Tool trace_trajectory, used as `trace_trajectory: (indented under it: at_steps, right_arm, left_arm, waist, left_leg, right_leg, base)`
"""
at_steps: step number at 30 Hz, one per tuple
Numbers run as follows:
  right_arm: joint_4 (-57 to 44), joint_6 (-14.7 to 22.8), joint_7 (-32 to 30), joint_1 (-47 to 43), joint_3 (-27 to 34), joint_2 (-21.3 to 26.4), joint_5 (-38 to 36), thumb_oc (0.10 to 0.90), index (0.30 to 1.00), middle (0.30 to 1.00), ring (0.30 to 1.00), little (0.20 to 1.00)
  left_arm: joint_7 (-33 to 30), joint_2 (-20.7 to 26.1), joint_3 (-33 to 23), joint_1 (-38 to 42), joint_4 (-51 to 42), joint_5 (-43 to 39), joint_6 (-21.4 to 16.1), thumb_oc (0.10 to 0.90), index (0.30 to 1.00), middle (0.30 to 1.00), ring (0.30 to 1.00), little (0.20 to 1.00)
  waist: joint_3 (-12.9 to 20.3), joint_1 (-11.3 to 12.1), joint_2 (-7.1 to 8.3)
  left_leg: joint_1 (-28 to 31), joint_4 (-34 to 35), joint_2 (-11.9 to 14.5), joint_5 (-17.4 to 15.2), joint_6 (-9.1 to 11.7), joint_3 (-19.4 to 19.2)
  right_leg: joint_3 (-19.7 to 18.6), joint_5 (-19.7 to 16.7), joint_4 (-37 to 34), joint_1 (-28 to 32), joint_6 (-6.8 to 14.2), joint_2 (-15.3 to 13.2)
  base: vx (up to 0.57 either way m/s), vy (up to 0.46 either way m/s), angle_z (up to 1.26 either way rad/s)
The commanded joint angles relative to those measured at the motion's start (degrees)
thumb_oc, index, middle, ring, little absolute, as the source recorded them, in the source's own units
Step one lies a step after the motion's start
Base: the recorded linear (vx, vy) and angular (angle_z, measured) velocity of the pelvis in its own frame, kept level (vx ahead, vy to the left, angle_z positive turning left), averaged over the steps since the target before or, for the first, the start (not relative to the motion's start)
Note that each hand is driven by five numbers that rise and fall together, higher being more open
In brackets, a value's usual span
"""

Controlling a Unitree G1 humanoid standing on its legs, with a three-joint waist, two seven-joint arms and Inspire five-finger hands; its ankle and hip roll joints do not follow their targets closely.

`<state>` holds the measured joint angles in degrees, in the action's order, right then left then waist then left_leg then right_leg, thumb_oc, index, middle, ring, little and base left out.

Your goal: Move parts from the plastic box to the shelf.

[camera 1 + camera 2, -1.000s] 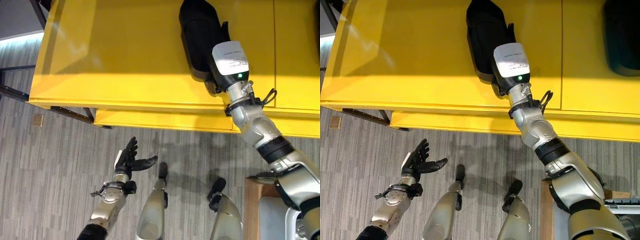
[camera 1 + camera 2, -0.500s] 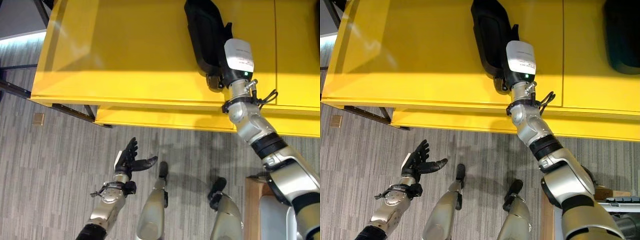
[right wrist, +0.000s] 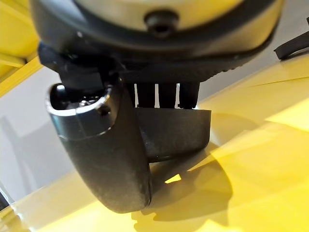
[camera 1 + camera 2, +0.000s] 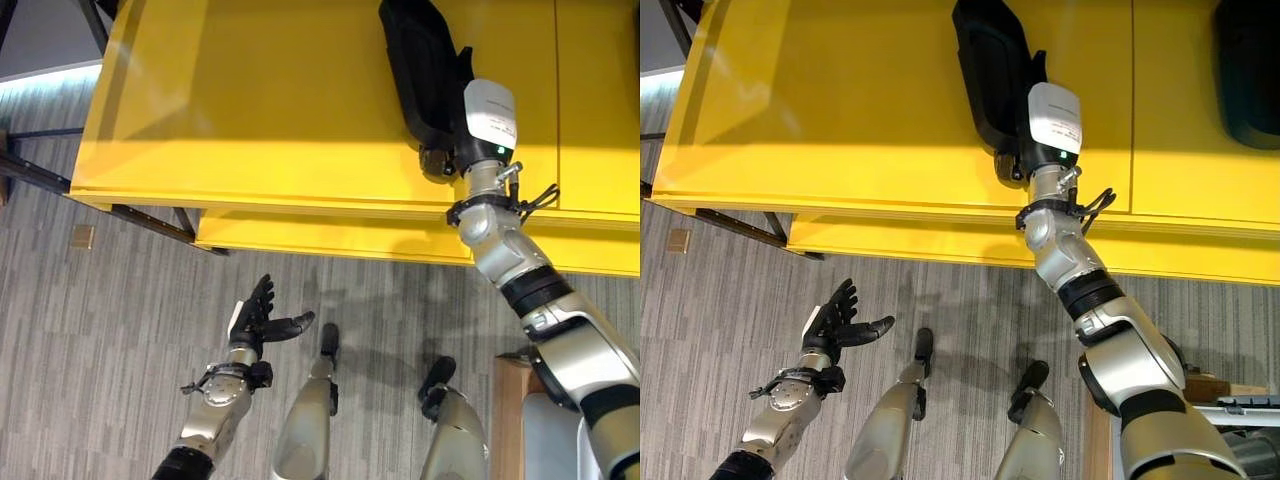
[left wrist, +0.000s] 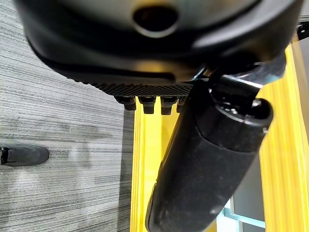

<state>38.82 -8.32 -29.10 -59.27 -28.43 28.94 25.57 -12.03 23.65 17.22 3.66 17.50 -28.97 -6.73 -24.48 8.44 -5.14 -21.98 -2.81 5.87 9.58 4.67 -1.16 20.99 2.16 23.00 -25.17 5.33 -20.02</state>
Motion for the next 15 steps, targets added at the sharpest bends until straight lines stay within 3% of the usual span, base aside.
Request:
trace_trajectory:
  at_steps: [1, 15]
  right_arm:
    - [4.9, -2.8, -2.4, -5.0, 2.7, 2.9, -1.0, 0.4, 0.3, 0.3, 0.3, 0.3]
    - [8.0, -3.4, -6.4, -6.9, 5.4, 3.7, -4.3, 0.4, 0.3, 0.3, 0.3, 0.3]
  left_arm:
    - [-1.2, 3.4, 0.2, 1.2, -6.1, -0.5, -4.8, 0.9, 1.0, 1.0, 1.0, 1.0]
    - [-1.3, 3.4, 0.7, 1.4, -6.5, -0.8, -4.8, 0.9, 1.0, 1.0, 1.0, 1.0]
  waist:
    - [0.1, 1.4, 2.41]
    - [-0.1, 1.2, 1.77]
  left_leg:
    - [2.3, -1.5, 1.3, -4.7, 1.0, 0.2]
    - [2.1, -1.3, 1.3, -4.5, 1.0, 0.2]
  right_leg:
    - [-2.0, -9.7, -10.7, 5.6, 4.3, -1.2]
    - [-2.1, -9.7, -10.2, 5.0, 4.5, -1.2]
  base:
    - [0.0, 0.0, 0.0]
    - [0.0, 0.0, 0.0]
